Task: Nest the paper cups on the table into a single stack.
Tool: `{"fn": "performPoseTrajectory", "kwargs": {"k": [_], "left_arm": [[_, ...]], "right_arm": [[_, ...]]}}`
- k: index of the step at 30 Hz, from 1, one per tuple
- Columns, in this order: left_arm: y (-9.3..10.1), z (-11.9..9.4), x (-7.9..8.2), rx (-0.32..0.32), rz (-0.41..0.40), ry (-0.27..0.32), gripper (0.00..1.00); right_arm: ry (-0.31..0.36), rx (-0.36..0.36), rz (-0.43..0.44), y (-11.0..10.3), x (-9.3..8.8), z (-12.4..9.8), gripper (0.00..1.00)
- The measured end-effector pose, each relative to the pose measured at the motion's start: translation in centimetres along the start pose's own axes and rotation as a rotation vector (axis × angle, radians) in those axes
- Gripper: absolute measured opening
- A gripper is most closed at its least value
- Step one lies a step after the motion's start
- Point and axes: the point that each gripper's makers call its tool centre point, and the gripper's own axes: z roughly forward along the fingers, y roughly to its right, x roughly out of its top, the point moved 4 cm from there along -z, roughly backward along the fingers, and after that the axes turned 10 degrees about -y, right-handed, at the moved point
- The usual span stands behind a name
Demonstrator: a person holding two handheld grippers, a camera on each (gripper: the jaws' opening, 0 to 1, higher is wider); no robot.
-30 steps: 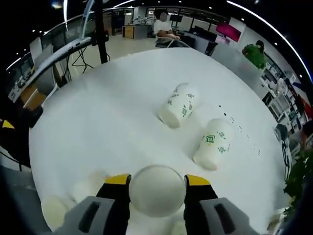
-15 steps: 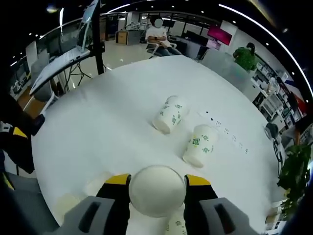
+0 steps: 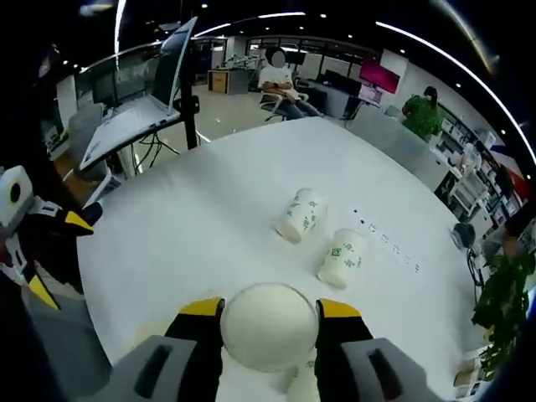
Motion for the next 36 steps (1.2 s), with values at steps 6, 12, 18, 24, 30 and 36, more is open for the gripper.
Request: {"fn": "performPoseTrajectory", "kwargs": {"k": [6,12,18,24,30,36], "left_arm": [[0.6,0.9,0.7,-0.019,-0.004,0.002,0.65],[1.3,1.6,1.6,-0.031,-0.007,0.007,0.65],[1.7,3.1,2.2,-0.046,-0.012,0.013,0.65],[2.2,4.3,2.6,-0.071,-0.031,0.02,0.64],[2.8,4.9,2.9,-0.102,-0.042,0.036,0.6],[2.8,4.9,3.0,-0.127,-0.056,0.058,0.53]], "right_arm": [[0.017,0.036,-0.026,-1.2,-0.4,-1.0,0.42],[0.06,0.081,-0.042,-3.0,0.1,-2.8,0.41],[0.091,0.124,-0.081,-4.9,0.4,-4.1,0.41],[0.147,0.194,-0.096,-6.3,1.0,-5.2,0.41],[0.182,0.271,-0.134,-8.5,1.6,-6.3,0.41],[0.195,0.348,-0.14,-10.2,1.7,-6.8,0.41]]}}
